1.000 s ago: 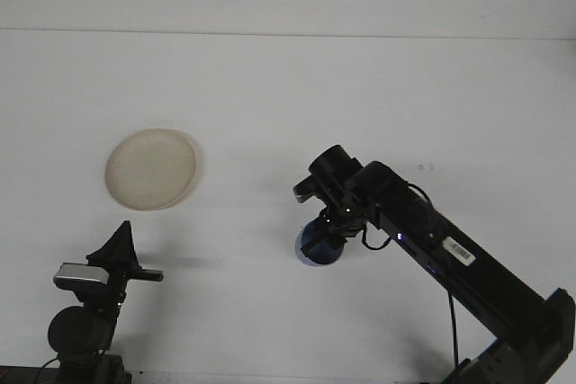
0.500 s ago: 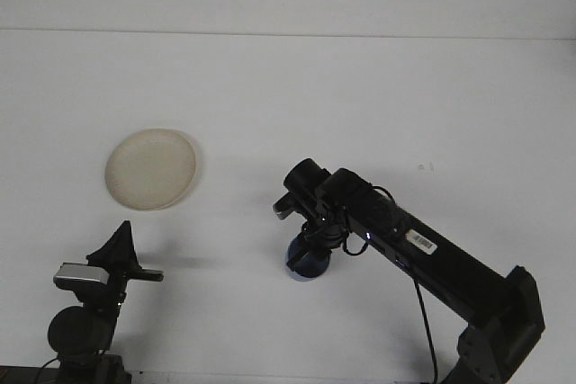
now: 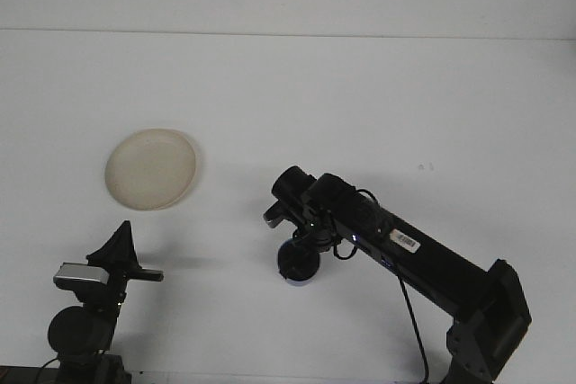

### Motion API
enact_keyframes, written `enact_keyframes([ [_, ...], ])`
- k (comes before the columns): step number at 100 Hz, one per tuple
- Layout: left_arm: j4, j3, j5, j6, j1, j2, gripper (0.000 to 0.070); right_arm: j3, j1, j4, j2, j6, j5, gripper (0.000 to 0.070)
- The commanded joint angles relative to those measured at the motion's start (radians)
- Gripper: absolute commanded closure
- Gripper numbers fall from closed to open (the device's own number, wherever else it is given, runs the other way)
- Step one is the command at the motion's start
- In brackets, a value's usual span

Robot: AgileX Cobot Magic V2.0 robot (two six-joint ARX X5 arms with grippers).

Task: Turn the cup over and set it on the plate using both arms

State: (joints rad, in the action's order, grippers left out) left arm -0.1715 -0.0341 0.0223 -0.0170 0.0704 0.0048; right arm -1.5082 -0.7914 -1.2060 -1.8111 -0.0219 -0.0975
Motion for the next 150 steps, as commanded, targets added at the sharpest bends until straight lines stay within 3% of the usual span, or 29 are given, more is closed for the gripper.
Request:
enact_keyframes([
  [1,-0.01,0.02,0.003,0.005,0.001,-0.002,0.0688,-0.012,-0.009,-0.001,-0.022,0.009,0.002,0.0215],
  [34,-0.01,0.02,0.003,0.005,0.001,-0.002,0.0688,-0.087,-0.007,-0.048,0.013,0.005,0.0,0.0214],
  [59,-0.01,0.02,0.003,0.005,0.001,-0.002,0.0688,-0.19,0.022,-0.112,0.048,0.059,0.001,0.0214],
  [95,-0.01,0.02,0.003,0.005,0.001,-0.002,0.0688,-0.182,0.261,-0.149,0.127,0.124,-0.008,0.0215],
  [119,-0.01,0.02,0.003,0.005,0.001,-0.002,0.0688,-0.05,0.486,-0.061,0.259,0.124,-0.075,0.0215],
  [150,-0.01,0.02,0.003,0.005,0.001,-0.002,0.0688,0.27,0.72,0.146,0.594,0.095,-0.085,0.0215],
])
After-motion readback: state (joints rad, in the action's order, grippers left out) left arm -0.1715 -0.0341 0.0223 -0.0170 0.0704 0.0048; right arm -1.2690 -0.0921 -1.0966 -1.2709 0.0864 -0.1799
